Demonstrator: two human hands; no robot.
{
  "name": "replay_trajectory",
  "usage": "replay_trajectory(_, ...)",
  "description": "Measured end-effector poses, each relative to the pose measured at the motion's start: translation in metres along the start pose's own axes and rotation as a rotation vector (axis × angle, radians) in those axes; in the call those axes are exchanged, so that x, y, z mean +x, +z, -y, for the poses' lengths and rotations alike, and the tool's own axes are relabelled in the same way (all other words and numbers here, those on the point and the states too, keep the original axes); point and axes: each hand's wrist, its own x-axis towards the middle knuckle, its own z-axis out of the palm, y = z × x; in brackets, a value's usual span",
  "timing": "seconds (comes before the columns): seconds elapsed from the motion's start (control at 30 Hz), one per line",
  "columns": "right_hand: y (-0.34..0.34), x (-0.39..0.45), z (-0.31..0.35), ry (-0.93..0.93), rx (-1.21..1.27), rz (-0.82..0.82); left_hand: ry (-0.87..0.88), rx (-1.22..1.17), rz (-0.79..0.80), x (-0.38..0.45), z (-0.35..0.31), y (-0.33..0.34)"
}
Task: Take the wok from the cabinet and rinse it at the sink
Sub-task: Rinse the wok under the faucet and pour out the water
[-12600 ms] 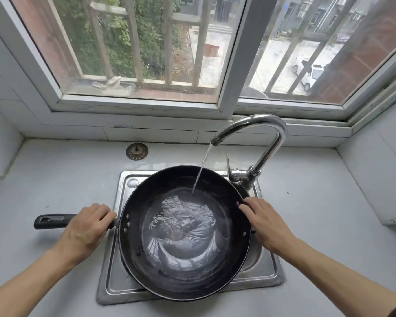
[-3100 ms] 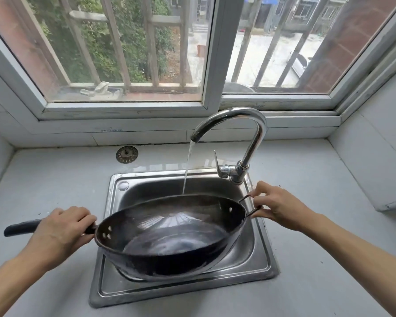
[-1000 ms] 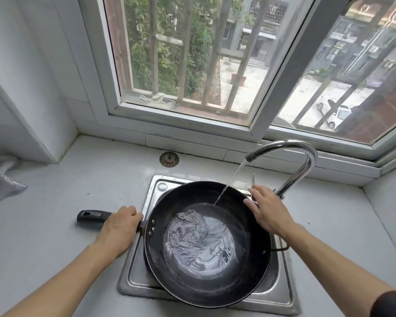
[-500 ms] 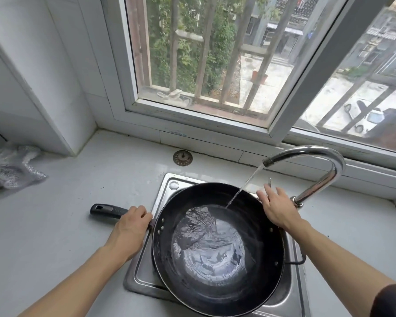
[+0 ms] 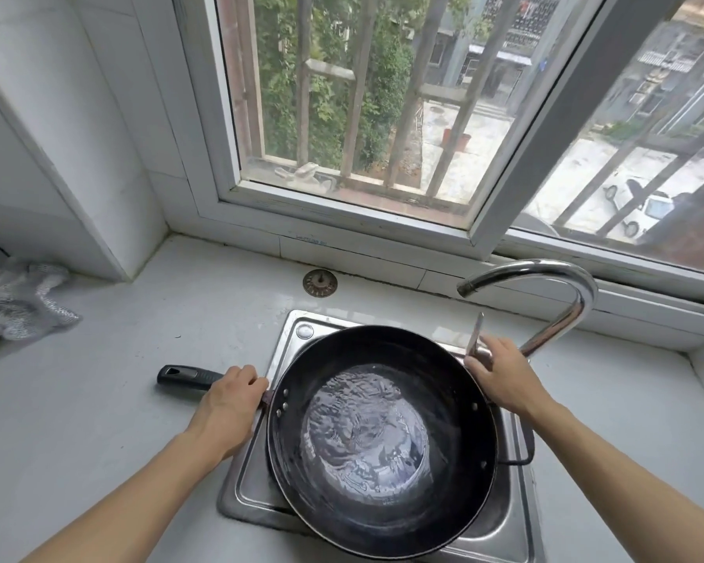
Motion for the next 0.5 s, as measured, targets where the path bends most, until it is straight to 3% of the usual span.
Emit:
replay_trajectory(0.23, -0.009, -0.057, -0.020, -0.063, -0.088, 0.119, 0.038, 0.059, 0.011, 0.007, 0.004, -0.004)
replay_trajectory(0.5, -0.017, -0.090, -0.047, -0.140, -0.372, 0.362, 0.128, 0.074, -0.010, 0.007, 0.010, -0.004)
